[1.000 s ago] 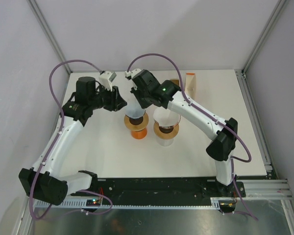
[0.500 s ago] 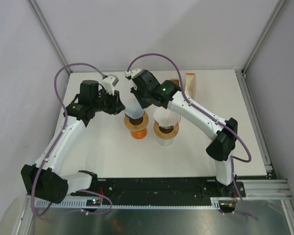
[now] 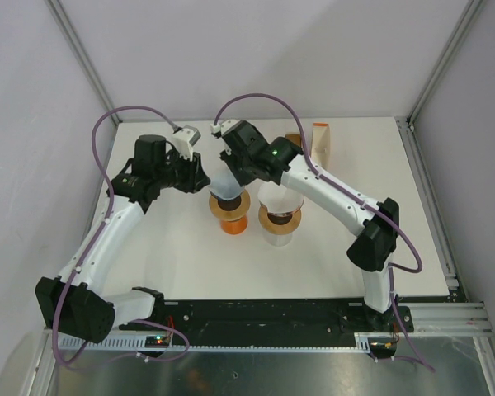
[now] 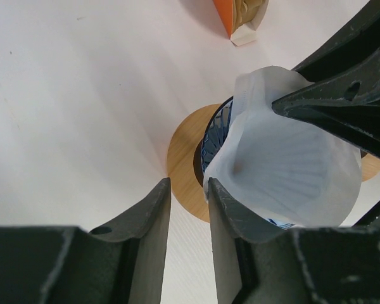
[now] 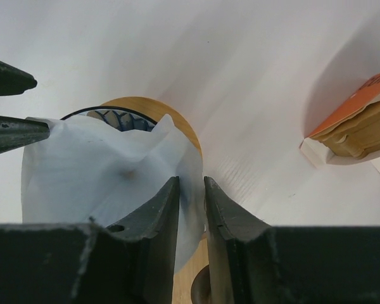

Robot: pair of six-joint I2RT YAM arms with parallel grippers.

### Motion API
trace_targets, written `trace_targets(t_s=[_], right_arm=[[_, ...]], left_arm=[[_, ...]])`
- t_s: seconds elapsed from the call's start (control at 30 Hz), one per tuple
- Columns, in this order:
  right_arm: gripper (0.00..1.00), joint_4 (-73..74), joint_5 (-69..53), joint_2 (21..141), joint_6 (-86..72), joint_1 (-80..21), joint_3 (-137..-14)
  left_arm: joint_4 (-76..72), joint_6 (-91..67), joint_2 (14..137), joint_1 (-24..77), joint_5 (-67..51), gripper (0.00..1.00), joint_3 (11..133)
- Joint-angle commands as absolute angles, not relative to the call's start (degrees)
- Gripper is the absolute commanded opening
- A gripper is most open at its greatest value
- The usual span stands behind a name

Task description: Place the coffee filter in the dripper

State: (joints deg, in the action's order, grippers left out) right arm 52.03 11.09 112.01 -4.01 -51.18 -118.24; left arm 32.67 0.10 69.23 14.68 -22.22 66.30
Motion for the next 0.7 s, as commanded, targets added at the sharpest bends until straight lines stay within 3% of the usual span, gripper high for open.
trace_targets(t_s=[0.0, 0.67], right_arm=[[0.26, 51.8, 9.6, 112.4, -4.0, -50.9, -117.6], [0.18, 49.7, 9.1, 111.4, -4.2, -50.9, -113.0]], left_arm=[[32.2, 1.7, 69.3, 15.0, -23.0, 0.34, 65.3], [32.2, 3.2, 68.8, 15.0, -23.6, 0.33, 64.0]])
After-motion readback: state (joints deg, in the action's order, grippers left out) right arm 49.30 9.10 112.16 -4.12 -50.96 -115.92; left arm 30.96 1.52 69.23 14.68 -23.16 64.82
